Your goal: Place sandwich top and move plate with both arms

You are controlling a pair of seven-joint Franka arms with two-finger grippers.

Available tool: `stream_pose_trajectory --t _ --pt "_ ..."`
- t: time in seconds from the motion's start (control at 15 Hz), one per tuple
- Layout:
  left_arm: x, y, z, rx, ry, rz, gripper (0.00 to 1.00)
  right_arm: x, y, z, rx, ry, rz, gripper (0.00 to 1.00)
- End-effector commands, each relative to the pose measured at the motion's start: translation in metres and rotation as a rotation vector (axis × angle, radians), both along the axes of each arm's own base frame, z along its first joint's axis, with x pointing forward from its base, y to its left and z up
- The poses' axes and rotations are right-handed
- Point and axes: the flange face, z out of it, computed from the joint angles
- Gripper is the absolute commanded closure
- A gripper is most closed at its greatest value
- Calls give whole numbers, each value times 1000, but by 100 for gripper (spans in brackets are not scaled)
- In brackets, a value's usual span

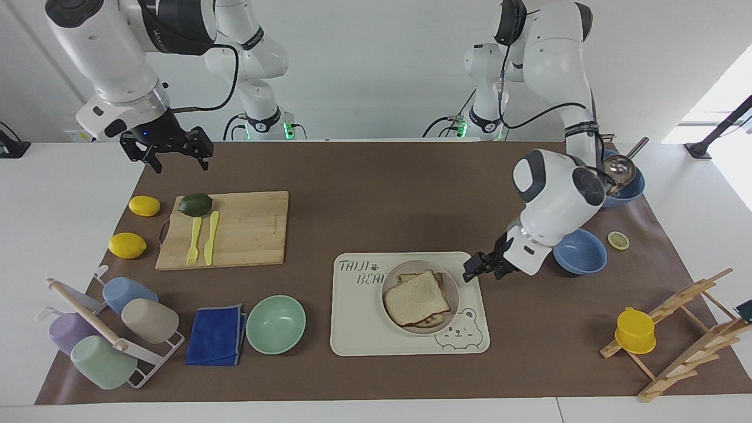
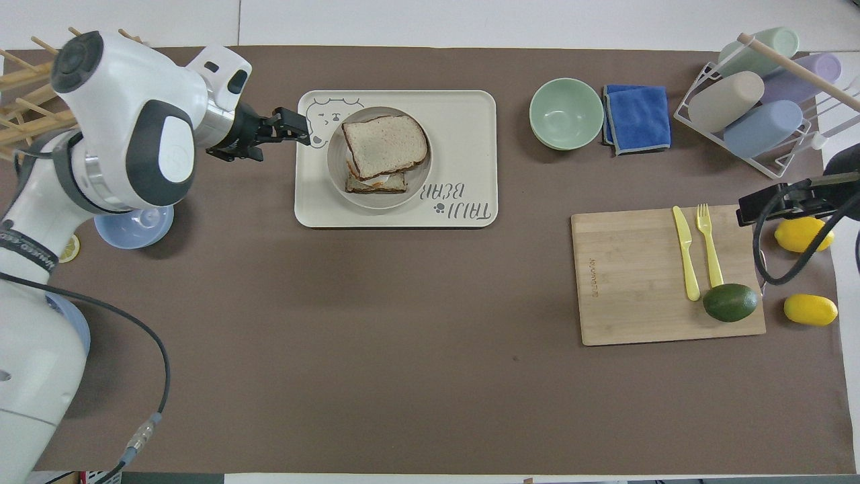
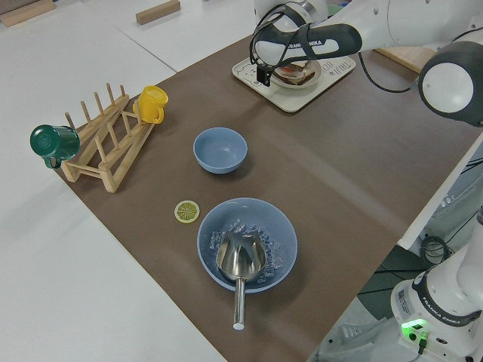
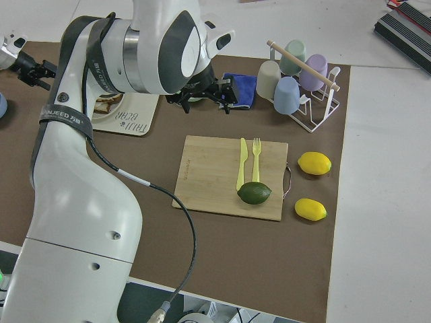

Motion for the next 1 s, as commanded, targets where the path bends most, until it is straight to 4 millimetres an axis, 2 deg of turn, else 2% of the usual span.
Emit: stream_pose_trajectory --t 0.0,0.13,0.27,0.53,0.73,0.93 --pt "-25 37 63 118 -19 -35 0 -2 -1 2 18 9 -7 0" --pt "-39 46 96 148 -37 -42 0 -3 -1 1 17 11 -7 0" --pt "-54 68 127 192 -35 -37 0 -2 -1 2 18 9 -7 0" --pt "-95 84 172 236 18 -52 0 -2 -1 2 18 9 -7 0" --pt "-127 99 183 251 67 -53 0 -2 -1 2 17 9 -7 0" --pt "-142 97 167 257 113 -113 0 -2 -1 2 18 9 -7 0"
